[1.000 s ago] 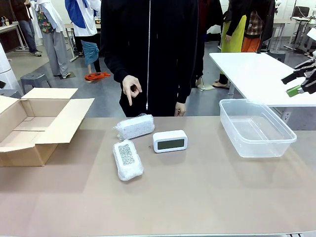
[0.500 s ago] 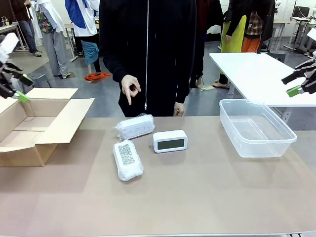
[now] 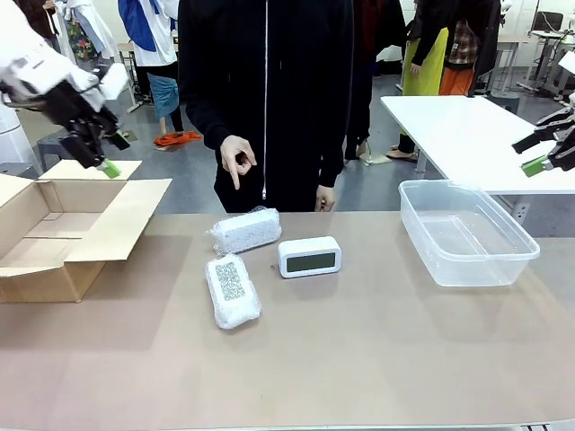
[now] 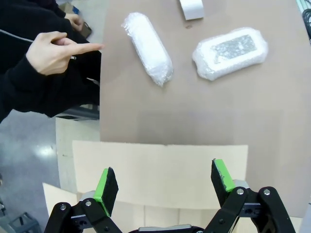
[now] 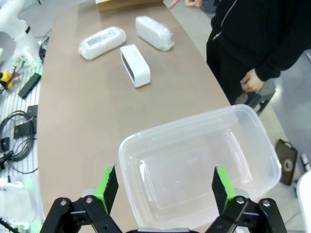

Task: Separate and place wrapped and unwrapped clocks.
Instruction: Pick up the Digital clock indicated by the person.

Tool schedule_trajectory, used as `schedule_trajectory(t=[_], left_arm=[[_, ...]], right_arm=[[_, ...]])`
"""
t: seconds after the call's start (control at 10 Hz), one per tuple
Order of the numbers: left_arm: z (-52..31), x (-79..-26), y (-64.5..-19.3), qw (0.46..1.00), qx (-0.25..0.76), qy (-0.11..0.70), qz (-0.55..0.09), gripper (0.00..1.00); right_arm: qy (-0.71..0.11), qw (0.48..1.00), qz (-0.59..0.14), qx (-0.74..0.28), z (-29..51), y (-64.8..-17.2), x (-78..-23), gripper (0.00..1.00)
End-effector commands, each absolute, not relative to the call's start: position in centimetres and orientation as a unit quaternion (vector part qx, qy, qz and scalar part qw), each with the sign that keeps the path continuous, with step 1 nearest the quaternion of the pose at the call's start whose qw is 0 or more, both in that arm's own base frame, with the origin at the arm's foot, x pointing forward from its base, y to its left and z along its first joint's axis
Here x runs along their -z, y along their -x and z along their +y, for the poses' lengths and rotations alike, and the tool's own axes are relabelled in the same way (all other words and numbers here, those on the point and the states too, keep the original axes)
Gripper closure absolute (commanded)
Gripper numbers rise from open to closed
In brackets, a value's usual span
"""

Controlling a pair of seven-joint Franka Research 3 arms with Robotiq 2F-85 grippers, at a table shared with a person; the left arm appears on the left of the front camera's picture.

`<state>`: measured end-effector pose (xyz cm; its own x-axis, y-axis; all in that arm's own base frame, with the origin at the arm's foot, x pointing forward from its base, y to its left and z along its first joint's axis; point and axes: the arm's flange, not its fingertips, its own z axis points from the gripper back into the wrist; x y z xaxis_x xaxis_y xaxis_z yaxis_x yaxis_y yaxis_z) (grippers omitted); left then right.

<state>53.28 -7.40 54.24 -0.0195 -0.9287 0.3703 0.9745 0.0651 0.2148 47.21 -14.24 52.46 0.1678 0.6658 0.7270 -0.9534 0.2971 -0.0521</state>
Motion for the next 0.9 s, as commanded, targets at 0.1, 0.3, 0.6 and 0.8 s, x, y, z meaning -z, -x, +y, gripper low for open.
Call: schedule_trajectory(t=[0.1,0.3,0.6,0.8], left_arm=[[-11.0,-52.9,-57.2,0.710,0.681,0.025,-0.179,0.00],[-14.5,-51.3,-58.4,0.717,0.672,0.064,-0.174,0.00],[-18.2,-49.2,-58.4,0.728,0.657,0.097,-0.167,0.00],[-19.9,-47.8,-57.8,0.720,0.666,0.111,-0.163,0.00]], right_arm=[[-0.219,0.730,-0.335,-0.553,-14.2,-47.2,-52.4,0.00],[-0.219,0.730,-0.335,-0.553,-14.2,-47.2,-52.4,0.00],[-0.219,0.730,-0.335,-0.553,-14.2,-47.2,-52.4,0.00],[-0.219,0.730,-0.335,-0.553,-14.2,-47.2,-52.4,0.00]])
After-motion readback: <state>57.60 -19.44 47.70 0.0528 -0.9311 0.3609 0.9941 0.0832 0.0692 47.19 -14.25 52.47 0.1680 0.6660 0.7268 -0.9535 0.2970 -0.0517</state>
